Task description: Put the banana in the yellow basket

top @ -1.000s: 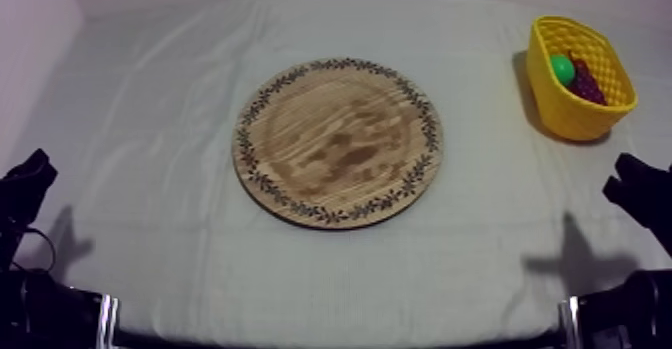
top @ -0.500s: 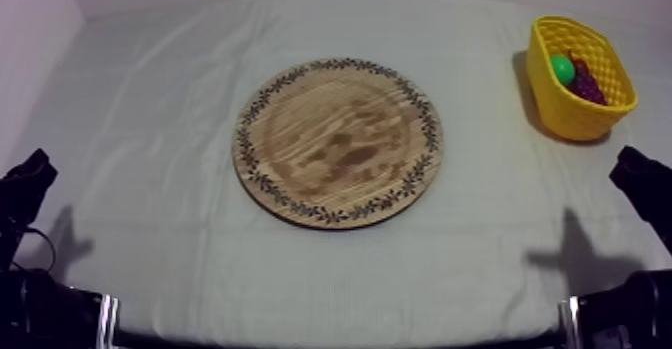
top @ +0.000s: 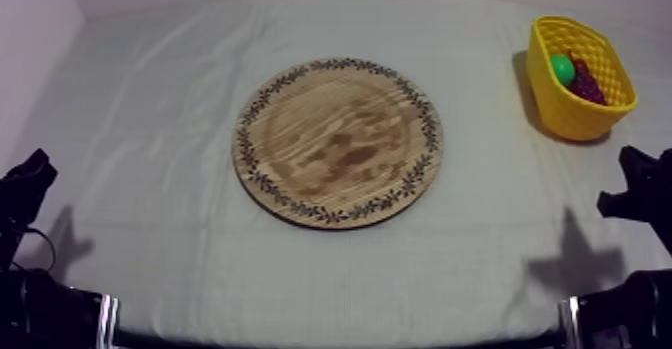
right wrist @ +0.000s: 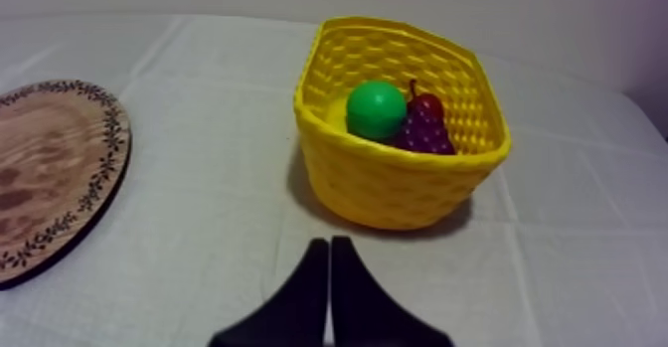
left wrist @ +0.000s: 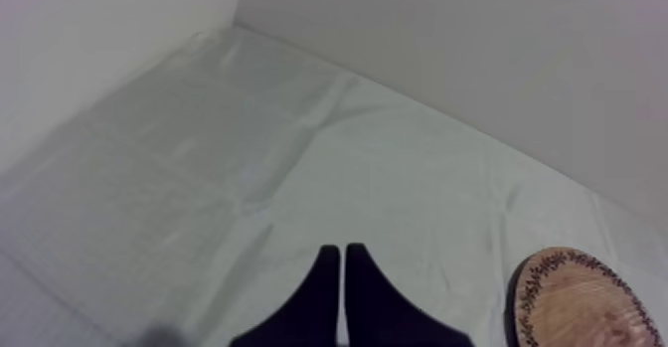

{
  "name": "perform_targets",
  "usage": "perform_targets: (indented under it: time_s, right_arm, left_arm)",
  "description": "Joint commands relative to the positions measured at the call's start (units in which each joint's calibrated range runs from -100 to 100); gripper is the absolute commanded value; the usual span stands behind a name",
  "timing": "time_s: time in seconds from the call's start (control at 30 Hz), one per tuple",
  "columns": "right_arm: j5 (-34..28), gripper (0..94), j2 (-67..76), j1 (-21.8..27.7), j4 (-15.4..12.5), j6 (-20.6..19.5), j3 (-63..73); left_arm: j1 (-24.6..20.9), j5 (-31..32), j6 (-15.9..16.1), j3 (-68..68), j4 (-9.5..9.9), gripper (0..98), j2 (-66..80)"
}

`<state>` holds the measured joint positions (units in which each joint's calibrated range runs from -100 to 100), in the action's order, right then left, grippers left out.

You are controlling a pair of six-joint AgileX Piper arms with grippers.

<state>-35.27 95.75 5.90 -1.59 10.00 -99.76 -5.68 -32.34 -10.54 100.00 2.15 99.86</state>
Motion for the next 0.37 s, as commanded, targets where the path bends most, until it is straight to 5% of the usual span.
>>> perform_targets:
  time_s: [0.0,0.33]
  right_arm:
    - [0.0,0.4,0.0,0.0,0.0,-13.6,0.0]
    - [0.0,0.4,0.0,0.0,0.0,-14.3,0.0]
  left_arm:
    - [0.0,0.0,0.0,0.0,0.02,0.1,0.0]
    - [0.0,0.0,0.0,0.0,0.02,0.1,0.0]
